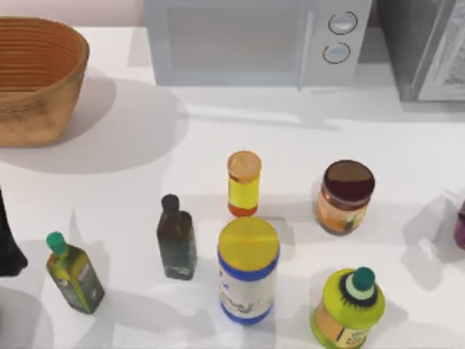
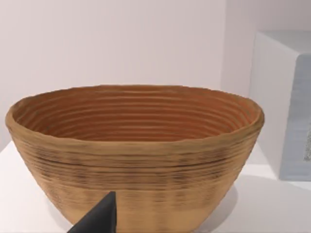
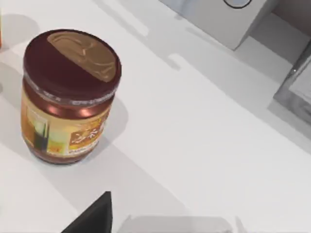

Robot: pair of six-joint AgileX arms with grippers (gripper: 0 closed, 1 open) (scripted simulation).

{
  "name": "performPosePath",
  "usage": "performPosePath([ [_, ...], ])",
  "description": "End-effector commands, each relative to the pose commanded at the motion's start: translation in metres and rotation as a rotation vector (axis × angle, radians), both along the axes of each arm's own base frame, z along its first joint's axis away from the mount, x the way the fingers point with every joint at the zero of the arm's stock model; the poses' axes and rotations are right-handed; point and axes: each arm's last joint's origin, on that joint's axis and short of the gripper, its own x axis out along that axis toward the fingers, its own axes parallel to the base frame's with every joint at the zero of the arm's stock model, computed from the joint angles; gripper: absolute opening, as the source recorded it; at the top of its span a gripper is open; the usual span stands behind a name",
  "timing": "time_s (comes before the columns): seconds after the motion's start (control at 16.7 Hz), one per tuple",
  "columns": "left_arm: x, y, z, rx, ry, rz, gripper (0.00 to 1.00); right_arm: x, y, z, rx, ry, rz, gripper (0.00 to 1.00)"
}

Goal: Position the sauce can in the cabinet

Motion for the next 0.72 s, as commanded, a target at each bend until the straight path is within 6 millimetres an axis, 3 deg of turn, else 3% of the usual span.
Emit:
performPosePath([
  [0.3, 0.0, 0.0, 0.0, 0.0, 0.0, 0.0, 1.0, 0.071, 0.004, -0.015, -0.076, 0.247, 0.432, 1.0],
  [0.48, 0.0, 0.0, 0.0, 0.0, 0.0, 0.0, 1.0, 0.116, 0.005, -0.043, -0.006, 0.309, 0.678, 1.0],
  [0.72, 0.0, 0.0, 0.0, 0.0, 0.0, 0.0, 1.0, 0.164, 0.006, -0.096, 0.171, 0.28, 0.902, 1.0],
])
